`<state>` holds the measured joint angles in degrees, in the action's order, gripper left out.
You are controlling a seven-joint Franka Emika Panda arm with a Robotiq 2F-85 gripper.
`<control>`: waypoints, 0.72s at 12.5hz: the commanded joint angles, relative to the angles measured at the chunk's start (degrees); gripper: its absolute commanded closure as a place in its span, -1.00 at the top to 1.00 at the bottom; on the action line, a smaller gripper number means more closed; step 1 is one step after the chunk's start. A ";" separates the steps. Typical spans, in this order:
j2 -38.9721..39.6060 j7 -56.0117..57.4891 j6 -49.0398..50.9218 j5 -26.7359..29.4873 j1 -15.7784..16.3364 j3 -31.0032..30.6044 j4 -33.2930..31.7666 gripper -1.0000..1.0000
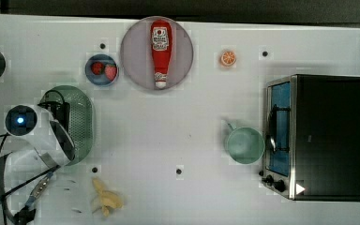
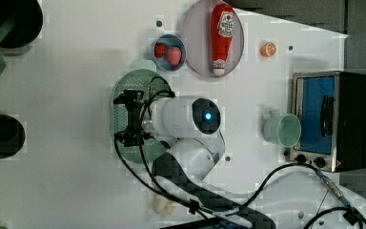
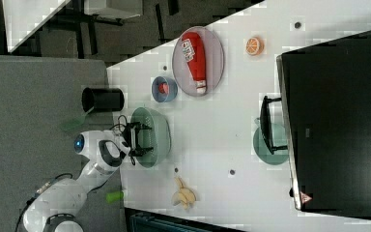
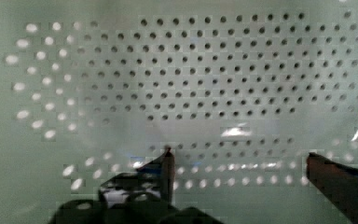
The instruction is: Drag strainer right to left.
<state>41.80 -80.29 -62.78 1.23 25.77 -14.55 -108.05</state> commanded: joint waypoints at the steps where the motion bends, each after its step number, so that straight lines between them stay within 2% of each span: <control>1: -6.76 0.33 5.96 0.86 0.59 -0.60 0.78 1.00; 5: -19.43 16.43 23.96 0.85 -1.46 0.59 0.69 1.00; 9: -34.42 37.14 40.01 0.84 -4.01 6.39 0.60 1.00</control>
<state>7.91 -55.14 -24.75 2.80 25.42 -11.73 -109.00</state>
